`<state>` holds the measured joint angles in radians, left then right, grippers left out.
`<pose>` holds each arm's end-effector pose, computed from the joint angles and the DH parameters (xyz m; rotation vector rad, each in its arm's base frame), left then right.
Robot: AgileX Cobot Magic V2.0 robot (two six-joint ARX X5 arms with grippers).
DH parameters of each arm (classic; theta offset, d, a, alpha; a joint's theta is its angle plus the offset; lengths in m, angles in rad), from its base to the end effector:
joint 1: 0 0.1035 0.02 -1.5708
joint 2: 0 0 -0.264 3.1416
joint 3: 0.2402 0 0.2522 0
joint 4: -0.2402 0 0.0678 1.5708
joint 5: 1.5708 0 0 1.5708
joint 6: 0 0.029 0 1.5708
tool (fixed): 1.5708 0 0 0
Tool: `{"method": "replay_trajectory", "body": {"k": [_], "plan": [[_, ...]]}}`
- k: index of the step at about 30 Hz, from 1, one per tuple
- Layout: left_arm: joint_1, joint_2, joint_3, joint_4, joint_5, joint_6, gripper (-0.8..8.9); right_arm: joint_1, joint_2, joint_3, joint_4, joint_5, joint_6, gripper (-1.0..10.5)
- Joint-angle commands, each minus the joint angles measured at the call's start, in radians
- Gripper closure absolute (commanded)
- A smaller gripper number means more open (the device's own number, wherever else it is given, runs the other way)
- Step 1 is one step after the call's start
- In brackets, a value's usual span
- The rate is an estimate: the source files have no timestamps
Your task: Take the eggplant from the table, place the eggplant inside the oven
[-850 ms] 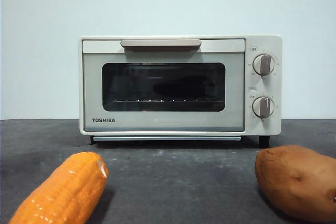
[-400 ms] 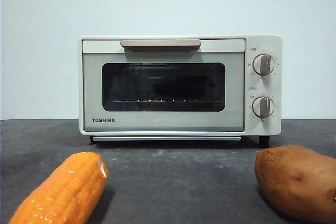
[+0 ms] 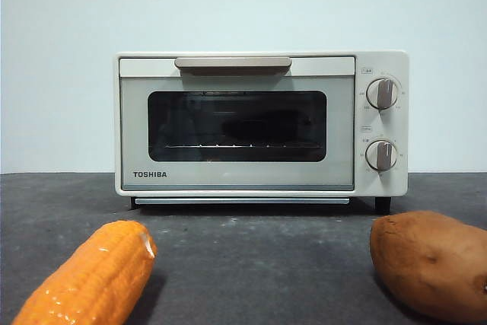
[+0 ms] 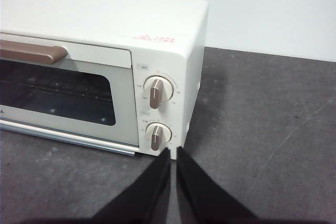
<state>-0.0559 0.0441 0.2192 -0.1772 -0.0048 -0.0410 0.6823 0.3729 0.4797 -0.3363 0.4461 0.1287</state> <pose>0.0837 -0.0045 0.2167 -0.0409 0.0031 -0.0511 0.0877 0.0551 0.2641 0.0047 0.2090 0.2220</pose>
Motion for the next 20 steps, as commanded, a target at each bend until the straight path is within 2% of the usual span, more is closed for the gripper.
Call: {"method": "replay_trajectory", "body": {"k": [1, 9, 20], "plan": [[0.035, -0.042, -0.071, 0.019, -0.004, 0.014, 8.08, 0.007, 0.002, 0.005, 0.007, 0.003, 0.010, 9.4], [0.092, -0.041, -0.193, 0.013, -0.004, 0.013, 8.08, 0.007, 0.002, 0.005, 0.007, 0.003, 0.010, 9.4], [0.095, -0.041, -0.209, 0.016, -0.004, 0.010, 8.08, 0.007, 0.002, 0.005, 0.007, 0.003, 0.010, 9.4]]}}
